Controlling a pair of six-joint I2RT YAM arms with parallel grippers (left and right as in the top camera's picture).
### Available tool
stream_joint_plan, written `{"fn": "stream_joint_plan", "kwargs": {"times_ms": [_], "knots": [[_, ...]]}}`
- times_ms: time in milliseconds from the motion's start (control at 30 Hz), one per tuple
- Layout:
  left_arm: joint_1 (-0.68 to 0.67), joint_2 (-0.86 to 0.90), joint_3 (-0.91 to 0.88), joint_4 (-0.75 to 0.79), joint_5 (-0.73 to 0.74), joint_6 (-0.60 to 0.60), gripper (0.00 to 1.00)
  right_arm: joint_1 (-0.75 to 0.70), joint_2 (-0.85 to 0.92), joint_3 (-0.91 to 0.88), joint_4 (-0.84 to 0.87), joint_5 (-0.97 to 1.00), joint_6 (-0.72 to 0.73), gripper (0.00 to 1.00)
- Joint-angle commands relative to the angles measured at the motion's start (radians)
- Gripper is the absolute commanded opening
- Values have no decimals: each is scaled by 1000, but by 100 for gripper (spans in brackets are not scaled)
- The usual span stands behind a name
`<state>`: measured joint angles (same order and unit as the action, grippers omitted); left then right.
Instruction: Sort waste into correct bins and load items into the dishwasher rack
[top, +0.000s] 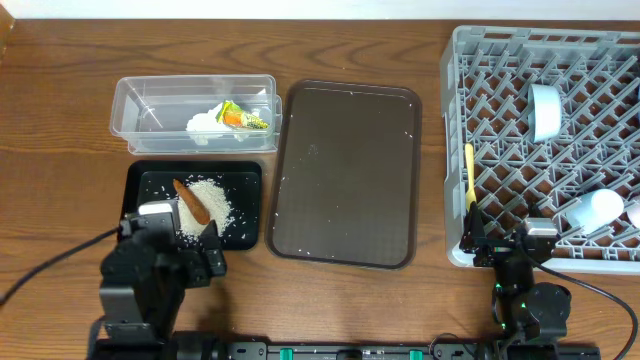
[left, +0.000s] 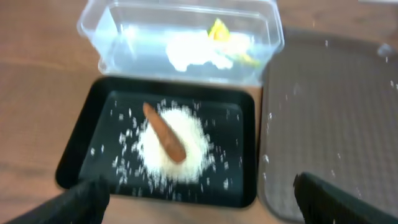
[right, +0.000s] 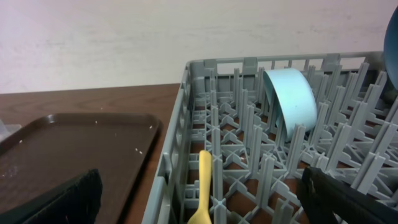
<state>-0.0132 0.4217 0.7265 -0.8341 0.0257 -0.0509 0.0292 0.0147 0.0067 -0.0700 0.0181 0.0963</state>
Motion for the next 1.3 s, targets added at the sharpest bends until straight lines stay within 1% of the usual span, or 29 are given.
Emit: {"fn": "stream_joint_plan", "kwargs": {"times_ms": [0, 233, 433, 600, 800, 900, 1000, 1267], "knots": [[1, -93, -132, 97, -19, 13, 96, -6, -10, -2, -5, -7, 8, 99], [1, -295, -456, 460, -18, 12, 96, -6, -9, -2, -4, -7, 8, 99], [2, -365, -612, 710, -18, 12, 96, -6, -9, -2, -5, -7, 8, 99], [2, -372, -719, 932, -19, 13, 96, -6, -9, -2, -5, -7, 8, 99], [3, -374, -723, 931, -19, 38, 96, -6, -9, -2, -5, -7, 8, 99], [3, -376, -723, 861, -18, 38, 96, -6, -9, -2, -5, -7, 8, 99], [3, -394, -723, 758, -19, 39, 96, -6, -9, -2, -5, -7, 8, 99], [3, -420, -723, 764, -19, 39, 96, -6, -9, -2, -5, -7, 8, 99]]}}
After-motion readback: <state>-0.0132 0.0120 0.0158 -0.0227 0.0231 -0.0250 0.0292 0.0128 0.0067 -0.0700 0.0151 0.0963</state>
